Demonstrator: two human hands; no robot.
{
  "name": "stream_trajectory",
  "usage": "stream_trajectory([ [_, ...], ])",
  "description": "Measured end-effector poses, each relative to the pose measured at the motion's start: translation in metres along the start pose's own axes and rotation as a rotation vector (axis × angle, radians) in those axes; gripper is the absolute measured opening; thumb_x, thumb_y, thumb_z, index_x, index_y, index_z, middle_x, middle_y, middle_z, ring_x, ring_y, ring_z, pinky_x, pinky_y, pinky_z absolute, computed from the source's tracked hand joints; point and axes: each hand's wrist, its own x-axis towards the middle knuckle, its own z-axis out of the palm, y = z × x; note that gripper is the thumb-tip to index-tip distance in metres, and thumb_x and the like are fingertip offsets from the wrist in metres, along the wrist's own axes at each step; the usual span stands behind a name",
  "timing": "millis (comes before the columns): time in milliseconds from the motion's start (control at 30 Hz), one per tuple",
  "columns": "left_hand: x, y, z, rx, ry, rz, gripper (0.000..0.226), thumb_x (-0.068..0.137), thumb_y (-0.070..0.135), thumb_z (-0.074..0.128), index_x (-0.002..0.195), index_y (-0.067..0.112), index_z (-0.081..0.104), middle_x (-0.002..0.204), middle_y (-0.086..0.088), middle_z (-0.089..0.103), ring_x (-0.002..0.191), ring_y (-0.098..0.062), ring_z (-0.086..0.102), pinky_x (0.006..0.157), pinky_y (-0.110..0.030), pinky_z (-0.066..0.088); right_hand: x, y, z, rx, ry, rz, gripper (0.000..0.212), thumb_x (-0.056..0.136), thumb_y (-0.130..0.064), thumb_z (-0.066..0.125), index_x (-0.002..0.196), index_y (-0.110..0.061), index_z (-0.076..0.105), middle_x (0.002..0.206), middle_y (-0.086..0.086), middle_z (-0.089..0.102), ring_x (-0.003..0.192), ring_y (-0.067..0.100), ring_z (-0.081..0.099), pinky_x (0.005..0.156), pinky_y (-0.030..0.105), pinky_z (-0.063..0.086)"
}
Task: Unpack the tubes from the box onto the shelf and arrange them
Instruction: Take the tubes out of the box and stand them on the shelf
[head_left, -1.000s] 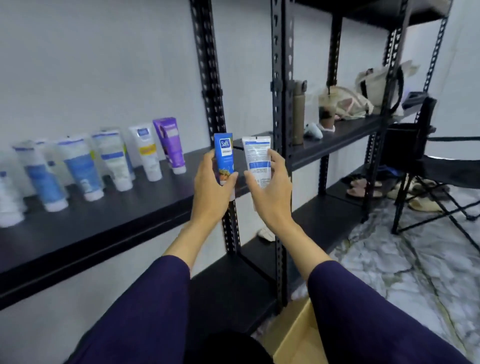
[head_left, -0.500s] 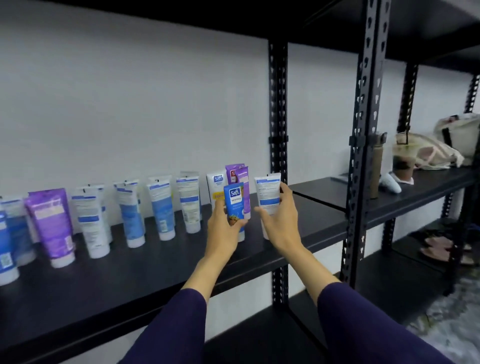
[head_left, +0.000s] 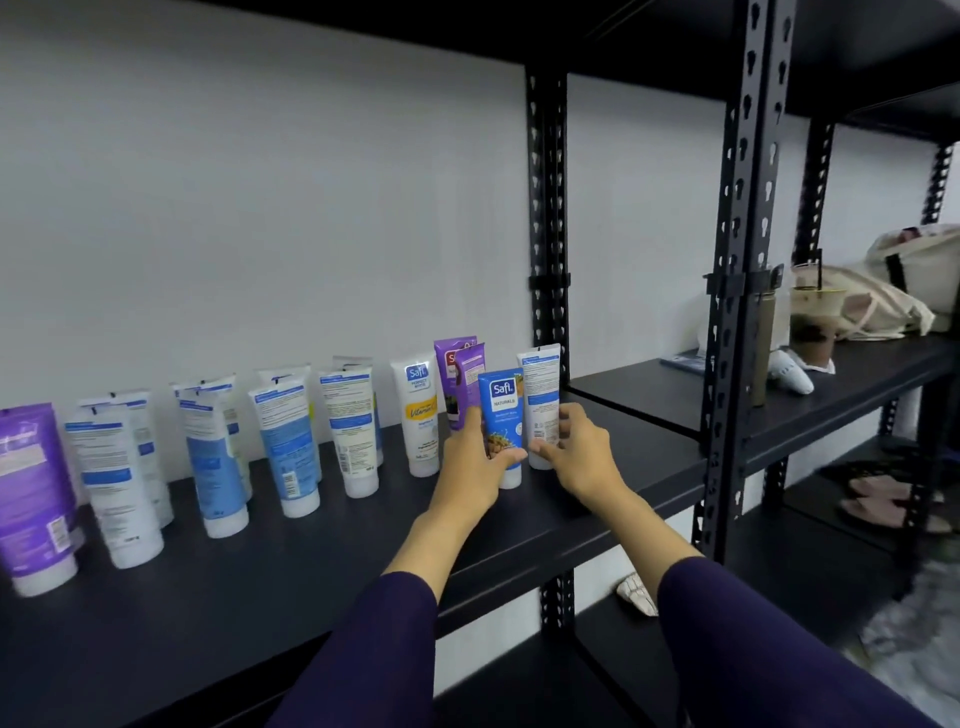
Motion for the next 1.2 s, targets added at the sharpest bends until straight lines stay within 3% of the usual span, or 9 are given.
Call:
stream_trajectory([
  [233, 0.024, -0.001, 0.025, 0.013, 0.002, 0.029, 0.055, 0.086, 0.016, 0.068, 0.133, 0.016, 0.039, 0.133, 0.001, 0.05, 0.11, -0.002, 0.047, 0.08, -0.013, 0.043, 0.039, 0.021, -0.006, -0.027, -0.021, 0.002, 0.043, 0.084, -0.012, 0.07, 0.122, -0.01, 0.05, 0.121, 0.008, 0.062, 0.106, 0.018, 0.061, 0.085, 0.027, 0.051],
  [367, 0.034, -0.008, 0.034, 0.021, 0.021, 0.048, 0.05, 0.087, 0.019, 0.067, 0.129, 0.018, 0.041, 0.131, 0.002, 0.051, 0.111, -0.003, 0.049, 0.083, -0.018, 0.048, 0.06, 0.029, -0.001, -0.045, -0.032, -0.014, 0.039, 0.085, -0.01, 0.069, 0.12, -0.01, 0.054, 0.116, 0.008, 0.064, 0.099, 0.014, 0.061, 0.078, 0.02, 0.049],
  [500, 0.037, -0.015, 0.036, 0.041, 0.028, 0.079, 0.049, 0.087, 0.023, 0.066, 0.128, 0.02, 0.04, 0.129, 0.003, 0.051, 0.115, -0.008, 0.052, 0.088, -0.026, 0.052, 0.08, 0.032, 0.007, -0.078, -0.07, -0.034, 0.035, 0.086, -0.011, 0.067, 0.119, -0.009, 0.056, 0.11, 0.005, 0.063, 0.09, 0.007, 0.056, 0.06, 0.005, 0.039],
  [633, 0.039, -0.017, 0.035, 0.079, 0.047, 0.105, 0.049, 0.089, 0.023, 0.065, 0.129, 0.018, 0.037, 0.132, 0.0, 0.049, 0.117, -0.01, 0.052, 0.092, -0.031, 0.052, 0.094, 0.034, 0.014, -0.143, -0.118, -0.058, 0.032, 0.086, -0.01, 0.067, 0.117, -0.006, 0.058, 0.099, 0.003, 0.061, 0.079, 0.004, 0.052, 0.051, 0.001, 0.038],
  [800, 0.04, -0.019, 0.034, 0.077, 0.058, 0.093, 0.052, 0.087, 0.022, 0.066, 0.13, 0.017, 0.036, 0.132, -0.002, 0.048, 0.117, -0.011, 0.051, 0.092, -0.028, 0.05, 0.101, 0.037, 0.019, -0.136, -0.149, -0.056, 0.032, 0.085, -0.012, 0.068, 0.115, -0.008, 0.057, 0.094, 0.002, 0.061, 0.073, 0.001, 0.054, 0.055, 0.004, 0.039],
  [967, 0.04, -0.022, 0.033, 0.033, 0.039, 0.069, 0.057, 0.087, 0.019, 0.067, 0.134, 0.019, 0.035, 0.132, -0.002, 0.049, 0.117, -0.014, 0.053, 0.093, -0.027, 0.05, 0.099, 0.039, 0.016, -0.04, -0.178, -0.025, 0.032, 0.088, -0.008, 0.064, 0.118, -0.008, 0.054, 0.097, 0.003, 0.066, 0.087, 0.01, 0.061, 0.071, 0.015, 0.048],
  [1067, 0.041, -0.02, 0.032, 0.025, 0.023, 0.036, 0.058, 0.086, 0.019, 0.067, 0.135, 0.018, 0.036, 0.132, -0.003, 0.05, 0.119, -0.016, 0.053, 0.097, -0.033, 0.05, 0.094, 0.042, 0.01, 0.0, -0.18, 0.009, 0.03, 0.09, -0.006, 0.058, 0.12, -0.01, 0.056, 0.105, 0.003, 0.067, 0.1, 0.015, 0.064, 0.089, 0.033, 0.053],
  [1200, 0.031, -0.017, 0.027, 0.074, -0.033, -0.01, 0.048, 0.085, 0.015, 0.069, 0.126, 0.016, 0.045, 0.127, -0.003, 0.056, 0.115, -0.014, 0.056, 0.099, -0.036, 0.049, 0.07, 0.032, -0.005, 0.243, -0.22, 0.087, 0.037, 0.088, 0.004, 0.044, 0.12, -0.01, 0.056, 0.11, 0.005, 0.066, 0.106, 0.016, 0.063, 0.089, 0.035, 0.054],
])
